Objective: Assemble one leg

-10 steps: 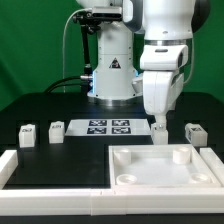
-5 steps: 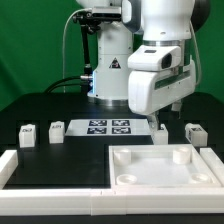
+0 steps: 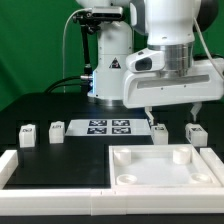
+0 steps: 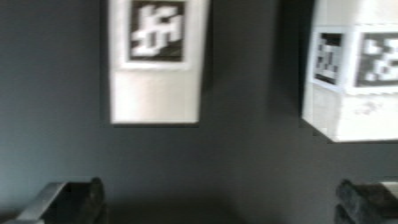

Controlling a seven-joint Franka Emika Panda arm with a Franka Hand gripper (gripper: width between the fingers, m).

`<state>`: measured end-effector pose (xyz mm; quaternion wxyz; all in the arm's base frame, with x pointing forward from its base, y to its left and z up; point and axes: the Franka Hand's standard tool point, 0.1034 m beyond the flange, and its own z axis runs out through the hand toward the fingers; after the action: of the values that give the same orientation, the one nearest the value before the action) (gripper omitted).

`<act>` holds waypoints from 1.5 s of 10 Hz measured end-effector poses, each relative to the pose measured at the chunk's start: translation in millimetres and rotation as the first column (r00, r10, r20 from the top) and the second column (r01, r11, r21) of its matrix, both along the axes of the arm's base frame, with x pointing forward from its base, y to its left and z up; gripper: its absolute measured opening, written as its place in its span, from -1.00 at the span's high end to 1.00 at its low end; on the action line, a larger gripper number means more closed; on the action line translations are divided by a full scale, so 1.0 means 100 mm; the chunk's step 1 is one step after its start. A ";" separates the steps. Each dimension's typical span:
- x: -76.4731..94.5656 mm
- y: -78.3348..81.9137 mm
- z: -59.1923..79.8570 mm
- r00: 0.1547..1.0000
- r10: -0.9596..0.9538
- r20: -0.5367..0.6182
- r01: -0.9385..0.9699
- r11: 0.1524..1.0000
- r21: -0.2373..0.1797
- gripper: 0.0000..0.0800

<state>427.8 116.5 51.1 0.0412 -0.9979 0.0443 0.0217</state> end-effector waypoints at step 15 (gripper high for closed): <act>-0.38 0.51 -0.16 0.671 0.138 -0.728 -0.140 0.988 0.059 -0.62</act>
Offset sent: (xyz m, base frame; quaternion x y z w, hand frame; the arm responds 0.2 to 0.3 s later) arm -0.0069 0.0468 -0.0060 0.0150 0.0086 -0.0332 0.9993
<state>389.3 167.2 35.3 0.0172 -0.9070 -0.0191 0.4203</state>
